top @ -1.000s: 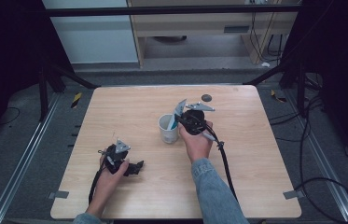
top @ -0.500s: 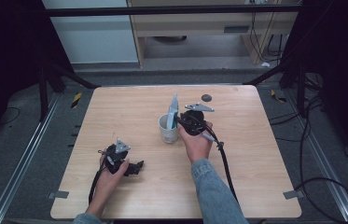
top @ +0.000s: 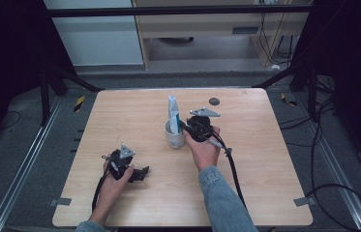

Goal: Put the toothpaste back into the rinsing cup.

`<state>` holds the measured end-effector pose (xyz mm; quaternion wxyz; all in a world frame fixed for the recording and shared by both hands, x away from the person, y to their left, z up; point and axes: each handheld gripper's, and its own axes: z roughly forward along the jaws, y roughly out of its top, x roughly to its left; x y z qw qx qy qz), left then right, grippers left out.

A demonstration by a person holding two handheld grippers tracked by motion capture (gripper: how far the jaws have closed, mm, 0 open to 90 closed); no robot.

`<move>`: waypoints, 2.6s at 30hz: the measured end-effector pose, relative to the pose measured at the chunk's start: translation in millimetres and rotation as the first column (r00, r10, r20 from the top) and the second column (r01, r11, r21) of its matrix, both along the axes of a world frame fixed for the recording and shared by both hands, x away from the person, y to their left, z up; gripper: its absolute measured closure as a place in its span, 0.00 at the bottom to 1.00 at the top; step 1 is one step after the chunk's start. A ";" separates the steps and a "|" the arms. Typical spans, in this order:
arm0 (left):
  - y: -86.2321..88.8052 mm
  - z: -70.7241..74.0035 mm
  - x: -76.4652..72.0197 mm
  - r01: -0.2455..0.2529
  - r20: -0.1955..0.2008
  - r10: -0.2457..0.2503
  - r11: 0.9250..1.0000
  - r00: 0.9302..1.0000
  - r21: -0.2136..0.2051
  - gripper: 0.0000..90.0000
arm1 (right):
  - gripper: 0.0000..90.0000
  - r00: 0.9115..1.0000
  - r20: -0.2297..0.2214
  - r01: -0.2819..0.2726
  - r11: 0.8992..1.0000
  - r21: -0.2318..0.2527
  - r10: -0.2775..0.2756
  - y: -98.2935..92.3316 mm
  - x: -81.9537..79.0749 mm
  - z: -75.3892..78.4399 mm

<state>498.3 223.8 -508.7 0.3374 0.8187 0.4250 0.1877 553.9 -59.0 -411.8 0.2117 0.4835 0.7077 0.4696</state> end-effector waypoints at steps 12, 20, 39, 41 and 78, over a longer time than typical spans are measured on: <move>0.0 0.0 0.0 0.000 0.000 0.000 1.000 1.000 0.000 0.00 | 0.59 0.999 0.004 -0.032 0.993 -0.110 0.032 -3.9 -12.6 12.8; 0.1 0.0 0.0 0.001 0.000 -0.001 1.000 1.000 0.001 0.00 | 0.37 0.997 -0.055 -0.054 0.985 -0.163 0.046 -9.7 -15.3 14.5; -1.0 0.0 -4.9 -0.001 0.000 0.001 1.000 1.000 0.000 0.00 | 0.09 0.981 -0.183 -0.115 0.952 -0.285 0.063 -57.6 -47.2 10.2; -0.9 0.0 -4.9 0.000 -0.001 0.000 1.000 1.000 0.002 0.00 | 0.13 0.984 -0.175 -0.098 0.951 -0.294 0.047 -67.4 -50.2 7.3; -1.0 0.0 -4.8 -0.001 -0.001 0.001 1.000 1.000 0.002 0.00 | 0.13 0.977 -0.185 0.052 0.962 -0.267 -0.104 -151.9 -52.8 -86.4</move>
